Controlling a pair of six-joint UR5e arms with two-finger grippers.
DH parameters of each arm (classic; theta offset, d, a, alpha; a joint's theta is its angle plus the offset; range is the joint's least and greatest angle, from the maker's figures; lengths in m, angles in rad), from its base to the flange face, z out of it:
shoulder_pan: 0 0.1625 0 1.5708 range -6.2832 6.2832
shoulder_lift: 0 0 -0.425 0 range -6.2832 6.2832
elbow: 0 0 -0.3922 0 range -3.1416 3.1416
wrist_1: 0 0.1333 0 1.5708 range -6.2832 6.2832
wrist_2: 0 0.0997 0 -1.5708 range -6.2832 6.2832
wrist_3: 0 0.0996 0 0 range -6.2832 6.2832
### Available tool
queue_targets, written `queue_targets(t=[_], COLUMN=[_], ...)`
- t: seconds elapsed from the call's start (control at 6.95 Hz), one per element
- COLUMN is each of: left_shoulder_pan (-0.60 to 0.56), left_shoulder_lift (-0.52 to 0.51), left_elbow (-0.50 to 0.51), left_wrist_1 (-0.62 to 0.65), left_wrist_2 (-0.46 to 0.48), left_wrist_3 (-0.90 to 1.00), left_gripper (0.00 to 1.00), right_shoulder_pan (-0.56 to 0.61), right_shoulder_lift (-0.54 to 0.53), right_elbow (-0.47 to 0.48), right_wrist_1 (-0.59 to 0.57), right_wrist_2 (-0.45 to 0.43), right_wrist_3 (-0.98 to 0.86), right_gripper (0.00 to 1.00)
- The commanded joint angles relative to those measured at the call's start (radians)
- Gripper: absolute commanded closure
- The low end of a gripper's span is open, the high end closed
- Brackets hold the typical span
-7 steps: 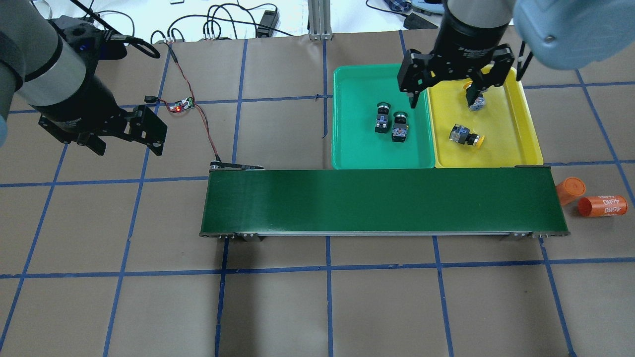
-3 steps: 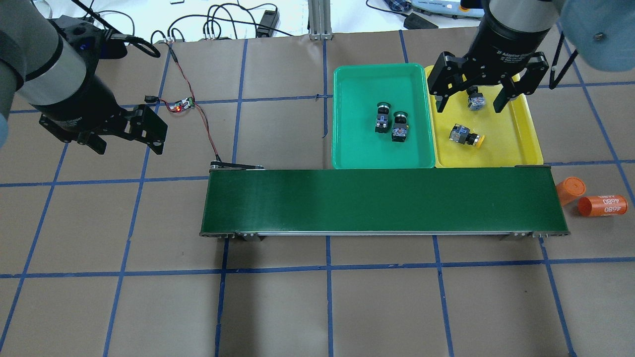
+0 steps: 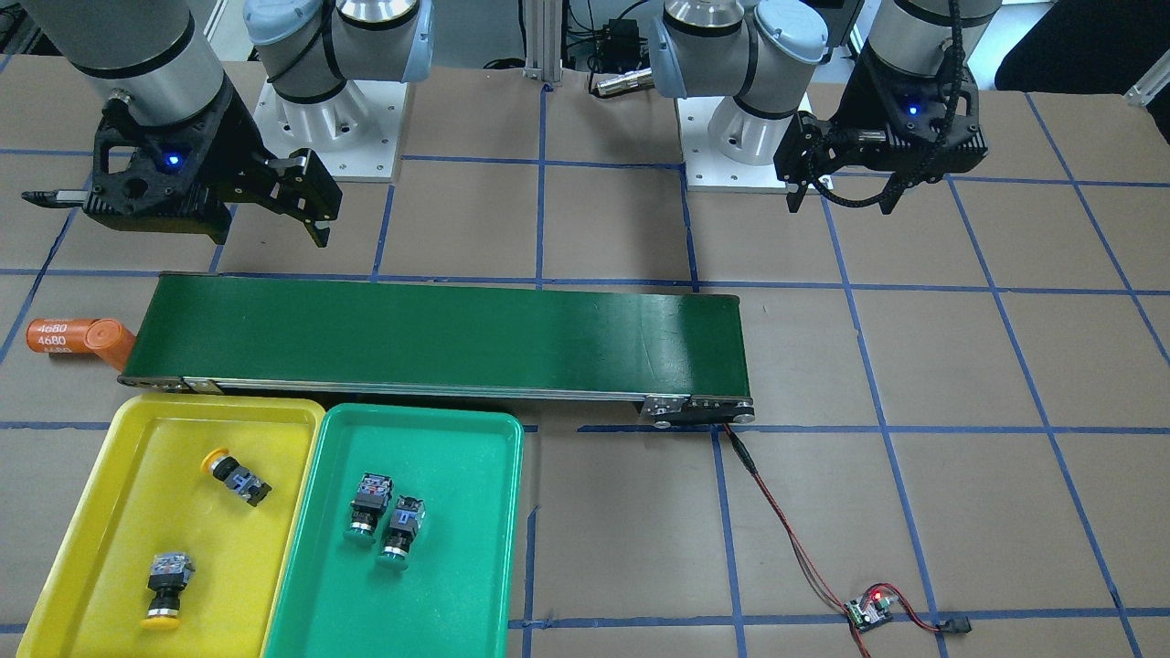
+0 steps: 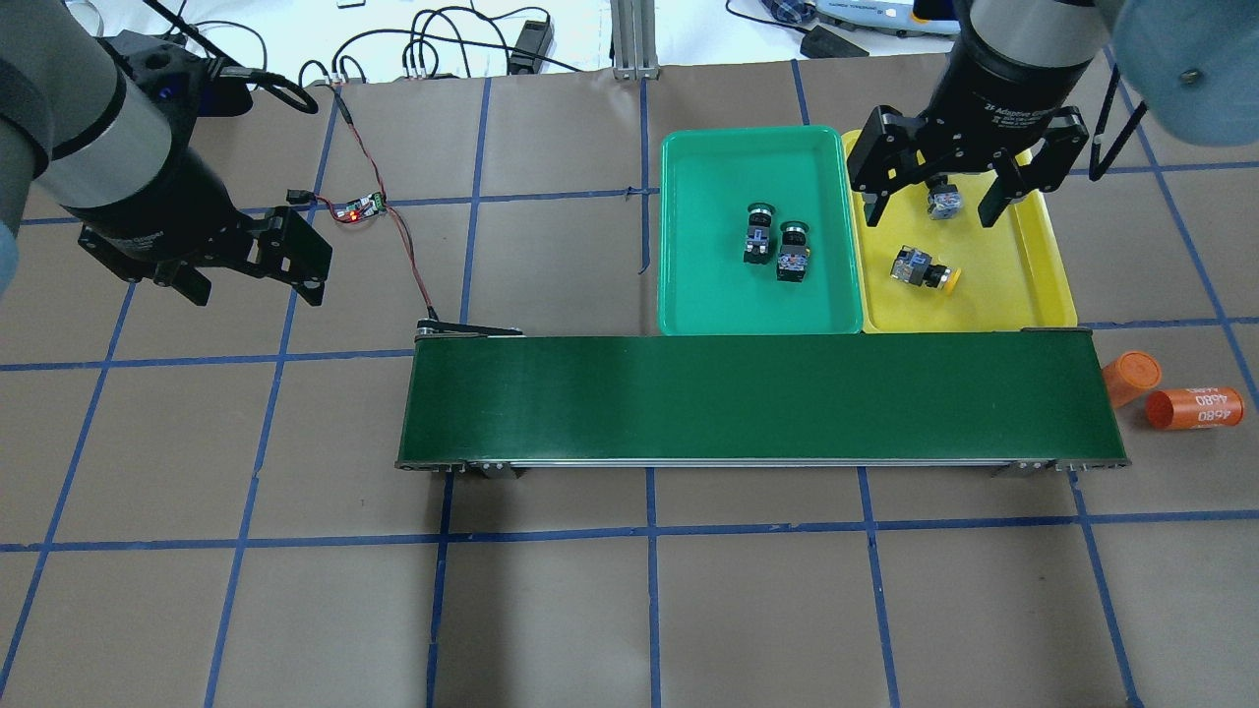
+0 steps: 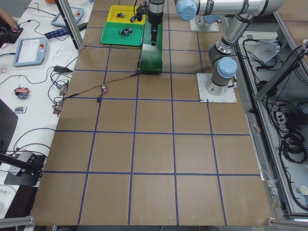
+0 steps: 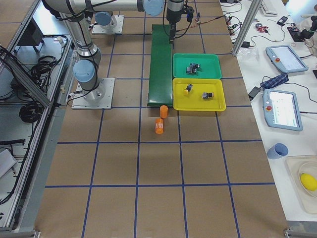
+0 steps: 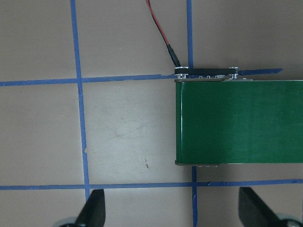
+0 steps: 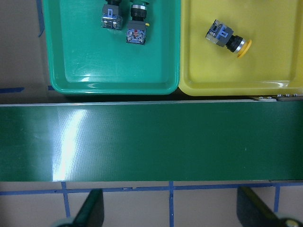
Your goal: Sort buttons by color to trays
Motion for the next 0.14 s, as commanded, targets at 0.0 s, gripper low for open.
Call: queue_targets(t=[0.0], left_shoulder_pan=[0.001], left_shoulder_lift=[-0.003], left_elbow=[0.000], left_wrist_1=[0.003], left_wrist_2=[0.000], left_wrist_3=[0.001], left_gripper=[0.00], right_shoulder_pan=[0.000], right_shoulder_lift=[-0.001], right_elbow=[0.009], right_wrist_1=[0.000], right_wrist_2=[0.002], right_wrist_3=[0.002], right_gripper=[0.00])
